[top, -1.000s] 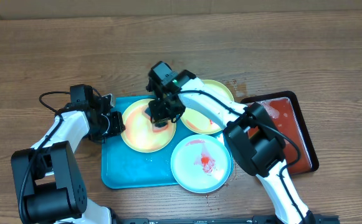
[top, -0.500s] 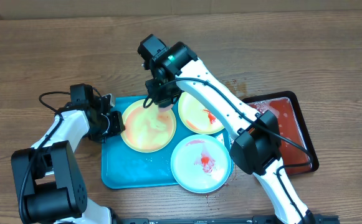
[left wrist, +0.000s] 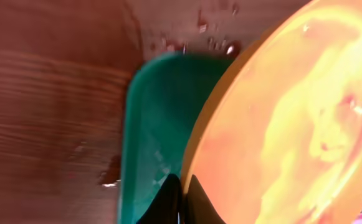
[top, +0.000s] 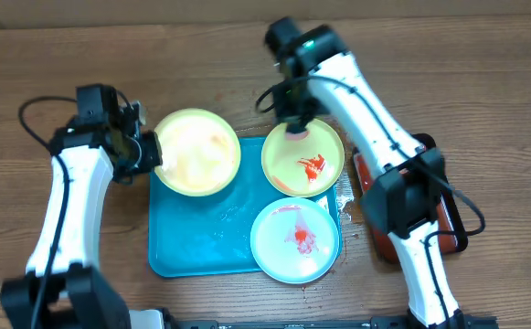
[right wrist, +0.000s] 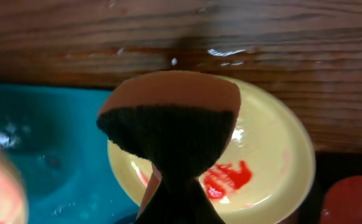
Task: Clean dirty plates on tray and stack at the side
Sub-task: 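Move the right gripper with sponge back over the black water tray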
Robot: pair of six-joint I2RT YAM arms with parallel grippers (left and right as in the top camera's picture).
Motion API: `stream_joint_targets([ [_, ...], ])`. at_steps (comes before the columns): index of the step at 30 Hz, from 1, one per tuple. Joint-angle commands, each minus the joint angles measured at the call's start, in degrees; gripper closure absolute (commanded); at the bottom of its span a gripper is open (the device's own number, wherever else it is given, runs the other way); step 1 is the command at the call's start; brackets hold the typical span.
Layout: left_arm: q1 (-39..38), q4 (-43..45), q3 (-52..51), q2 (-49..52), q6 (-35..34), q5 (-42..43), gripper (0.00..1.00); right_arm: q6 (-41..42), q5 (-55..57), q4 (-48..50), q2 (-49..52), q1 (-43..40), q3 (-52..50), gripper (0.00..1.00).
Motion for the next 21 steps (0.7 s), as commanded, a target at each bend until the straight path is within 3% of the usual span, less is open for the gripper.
stream_joint_targets([
  [1, -4.4, -2.4, 4.0, -4.3, -1.0, -7.6, 0.96, 0.1, -3.2, 0.1, -2.8, -3.1, 1.6, 0.96],
  [5, -11.5, -5.4, 5.7, -6.8, -1.3, -17.3, 0.96, -1.0, -4.7, -0.4, -2.9, -6.8, 1.6, 0.96],
  [10, -20.5, -12.0, 6.4, -7.5, -9.4, -35.1, 0.95, -2.0, -5.2, -2.0, -2.9, -10.5, 1.6, 0.96],
  [18, -25.7, -22.5, 6.4, -7.5, -22.2, -44.8, 0.96, -2.6, -6.7, -3.9, -3.4, -14.1, 1.6, 0.96],
  [21, -25.7, -23.7, 6.4, -7.5, -22.3, -45.3, 0.96, -2.6, -6.6, -4.0, -4.1, -14.6, 1.6, 0.96],
])
